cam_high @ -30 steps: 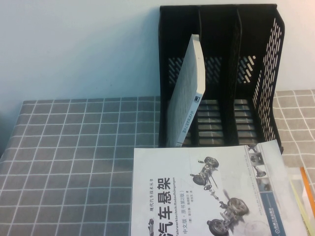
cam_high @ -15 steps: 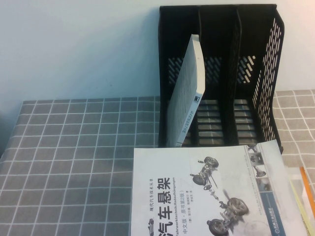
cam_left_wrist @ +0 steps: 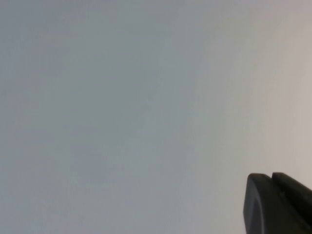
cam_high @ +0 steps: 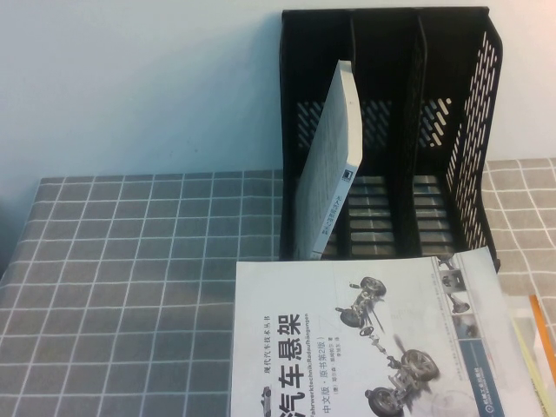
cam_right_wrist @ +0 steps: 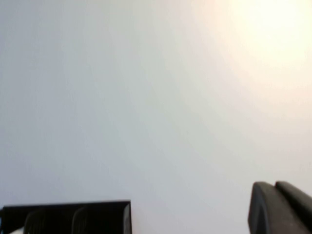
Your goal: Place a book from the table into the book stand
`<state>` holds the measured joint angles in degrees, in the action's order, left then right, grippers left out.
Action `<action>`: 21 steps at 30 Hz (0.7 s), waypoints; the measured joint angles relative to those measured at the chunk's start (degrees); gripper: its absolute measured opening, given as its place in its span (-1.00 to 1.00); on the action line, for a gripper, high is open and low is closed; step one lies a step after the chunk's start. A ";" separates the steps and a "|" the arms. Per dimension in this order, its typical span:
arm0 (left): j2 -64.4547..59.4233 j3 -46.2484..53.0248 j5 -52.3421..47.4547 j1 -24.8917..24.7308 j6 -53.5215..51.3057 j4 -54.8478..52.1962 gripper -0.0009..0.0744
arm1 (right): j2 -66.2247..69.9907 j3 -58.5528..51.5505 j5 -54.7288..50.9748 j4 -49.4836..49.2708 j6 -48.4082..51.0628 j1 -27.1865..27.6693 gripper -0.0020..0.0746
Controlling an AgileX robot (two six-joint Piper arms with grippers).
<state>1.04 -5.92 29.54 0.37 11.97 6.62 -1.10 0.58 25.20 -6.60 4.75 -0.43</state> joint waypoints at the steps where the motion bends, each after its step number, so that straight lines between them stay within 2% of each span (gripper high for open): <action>1: 0.00 -3.26 -6.84 0.00 0.54 0.10 -0.99 | 0.00 1.74 -3.52 0.00 0.00 0.00 -0.96; 4: -0.65 -11.96 -23.00 0.00 1.22 0.10 -0.99 | 0.00 8.00 -18.63 0.23 1.15 0.00 -0.96; 7: -3.52 -17.43 -31.98 0.00 1.73 0.21 -0.99 | 0.41 14.34 -32.04 0.46 1.74 0.00 -0.96; 9: -5.56 -18.43 -34.70 0.00 3.55 0.58 -0.99 | 1.81 17.99 -39.25 0.46 2.00 0.00 -0.96; 15: -8.96 -16.63 -41.44 0.00 6.60 4.35 -0.99 | 7.25 23.19 -51.93 -1.90 2.21 0.00 -0.96; 21: -13.71 -17.08 -52.60 0.00 3.36 13.06 -0.99 | 14.41 24.16 -63.48 -8.45 4.09 0.00 -0.96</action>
<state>-12.66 -23.00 -23.06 0.37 15.33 19.69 13.31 24.74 -38.28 -15.05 8.83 -0.43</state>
